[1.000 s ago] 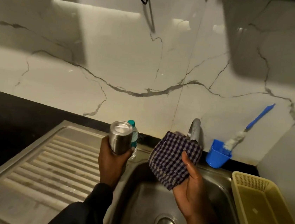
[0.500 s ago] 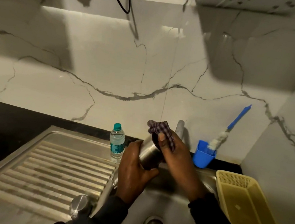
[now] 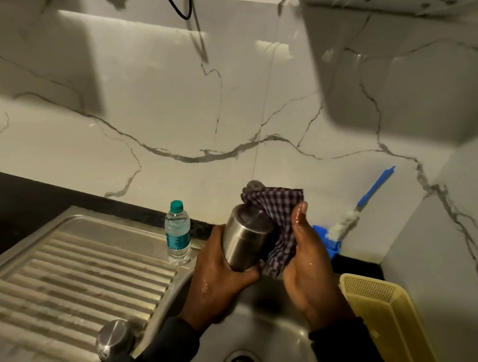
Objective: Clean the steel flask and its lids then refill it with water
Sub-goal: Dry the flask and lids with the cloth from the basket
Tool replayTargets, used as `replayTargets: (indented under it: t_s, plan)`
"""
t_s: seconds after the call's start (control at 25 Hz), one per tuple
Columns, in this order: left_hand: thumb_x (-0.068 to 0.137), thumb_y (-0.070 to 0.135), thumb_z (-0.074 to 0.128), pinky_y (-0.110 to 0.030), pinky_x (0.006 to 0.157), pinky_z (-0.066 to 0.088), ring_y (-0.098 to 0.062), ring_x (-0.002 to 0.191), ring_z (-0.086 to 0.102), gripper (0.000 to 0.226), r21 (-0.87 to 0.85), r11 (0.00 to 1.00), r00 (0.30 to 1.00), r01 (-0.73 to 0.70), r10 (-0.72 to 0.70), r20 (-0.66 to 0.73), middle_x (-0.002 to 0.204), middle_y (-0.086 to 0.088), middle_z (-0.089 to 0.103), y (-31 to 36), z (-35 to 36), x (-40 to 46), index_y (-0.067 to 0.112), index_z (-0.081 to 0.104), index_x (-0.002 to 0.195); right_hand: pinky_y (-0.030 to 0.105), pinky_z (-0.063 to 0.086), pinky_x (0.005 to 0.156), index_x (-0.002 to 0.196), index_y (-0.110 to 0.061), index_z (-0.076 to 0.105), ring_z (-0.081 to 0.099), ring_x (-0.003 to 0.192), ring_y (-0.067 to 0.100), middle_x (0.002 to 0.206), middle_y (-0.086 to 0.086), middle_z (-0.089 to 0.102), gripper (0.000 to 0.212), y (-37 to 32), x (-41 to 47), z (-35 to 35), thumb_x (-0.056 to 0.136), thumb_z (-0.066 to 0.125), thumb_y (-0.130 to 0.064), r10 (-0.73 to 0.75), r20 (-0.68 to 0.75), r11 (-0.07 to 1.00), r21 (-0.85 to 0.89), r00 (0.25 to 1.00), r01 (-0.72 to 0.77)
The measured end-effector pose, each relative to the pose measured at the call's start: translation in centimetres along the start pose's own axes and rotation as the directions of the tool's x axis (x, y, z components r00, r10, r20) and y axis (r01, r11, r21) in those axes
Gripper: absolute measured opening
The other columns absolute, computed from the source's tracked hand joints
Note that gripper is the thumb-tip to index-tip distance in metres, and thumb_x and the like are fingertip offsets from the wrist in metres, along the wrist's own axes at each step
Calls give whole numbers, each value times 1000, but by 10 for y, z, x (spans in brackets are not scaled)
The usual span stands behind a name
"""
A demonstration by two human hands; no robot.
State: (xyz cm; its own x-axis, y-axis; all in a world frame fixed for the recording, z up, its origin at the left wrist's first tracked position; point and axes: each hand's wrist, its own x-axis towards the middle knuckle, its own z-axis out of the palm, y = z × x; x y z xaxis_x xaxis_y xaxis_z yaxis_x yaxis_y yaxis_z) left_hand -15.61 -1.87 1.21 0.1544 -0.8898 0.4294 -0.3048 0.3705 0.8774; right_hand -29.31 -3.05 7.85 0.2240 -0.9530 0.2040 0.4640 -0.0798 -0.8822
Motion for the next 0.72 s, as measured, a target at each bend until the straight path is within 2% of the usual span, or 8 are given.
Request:
replayTargets:
  t_s: [0.12, 0.2, 0.28, 0.4, 0.48, 0.56, 0.64, 0.72]
  plan:
    - [63, 47, 88, -20, 80, 57, 0, 100, 65, 77, -195, 972, 989, 133, -118, 87, 115, 10, 64, 9, -1, 6, 32, 48, 127, 41, 45, 103, 123, -16, 64, 58, 121, 23, 129, 7, 63, 55, -12, -4, 0, 99, 25, -47, -52, -93, 976, 205, 994, 71]
    - [61, 73, 73, -17, 76, 56, 0, 99, 66, 85, -271, 946, 984, 178, -167, 65, 116, 6, 64, 14, 2, 10, 29, 46, 129, 43, 39, 109, 135, -19, 51, 52, 129, 21, 137, 3, 57, 59, -13, -6, 2, 96, 21, -52, -136, -48, 985, 99, 989, 140]
    - [65, 92, 49, -12, 78, 52, 2, 102, 64, 94, -243, 959, 990, 143, -136, 43, 116, 7, 63, 16, 5, 11, 24, 48, 130, 42, 37, 111, 143, -21, 42, 46, 134, 20, 144, -1, 50, 61, -6, -9, 11, 95, 19, -51, -165, 97, 980, -100, 982, 174]
    - [80, 87, 28, -6, 83, 47, 7, 108, 61, 80, -282, 953, 994, 109, -109, 16, 114, 18, 66, 17, 11, 8, 28, 51, 129, 38, 27, 117, 146, -29, 35, 28, 143, 9, 154, -11, 33, 45, 7, -6, 23, 101, 31, -30, -351, 156, 793, -474, 923, 382]
    - [98, 64, 26, -6, 85, 46, 9, 110, 61, 48, -331, 937, 992, 113, -123, -9, 113, 28, 67, 21, 15, 7, 35, 52, 126, 39, 21, 120, 147, -24, 34, 19, 146, 8, 158, -11, 25, 47, 14, -5, 22, 101, 39, -16, -404, 205, 683, -581, 892, 443]
    - [105, 43, 31, -14, 86, 52, 0, 105, 66, 36, -415, 900, 986, 133, -163, -39, 109, 17, 71, 22, 13, 11, 25, 56, 124, 34, 19, 120, 146, -23, 35, 16, 147, 9, 159, -13, 21, 47, 23, -10, 14, 101, 42, -13, -386, 250, 629, -633, 888, 451]
    - [98, 59, 39, -27, 78, 57, -12, 86, 70, 57, -582, 791, 969, 190, -248, -21, 94, 2, 72, 23, 3, 22, 10, 57, 121, 31, 16, 120, 146, -30, 36, 14, 148, 11, 159, -15, 19, 47, 37, -23, 7, 102, 42, -17, -378, 299, 543, -696, 876, 471]
    - [72, 86, 53, -43, 84, 57, -28, 93, 67, 97, -677, 686, 935, 267, -354, 10, 105, -16, 68, 23, -9, 33, 10, 51, 133, 30, 15, 120, 146, -34, 35, 14, 148, 17, 159, -12, 20, 48, 49, -34, 0, 101, 41, -19, -363, 338, 479, -731, 868, 486]
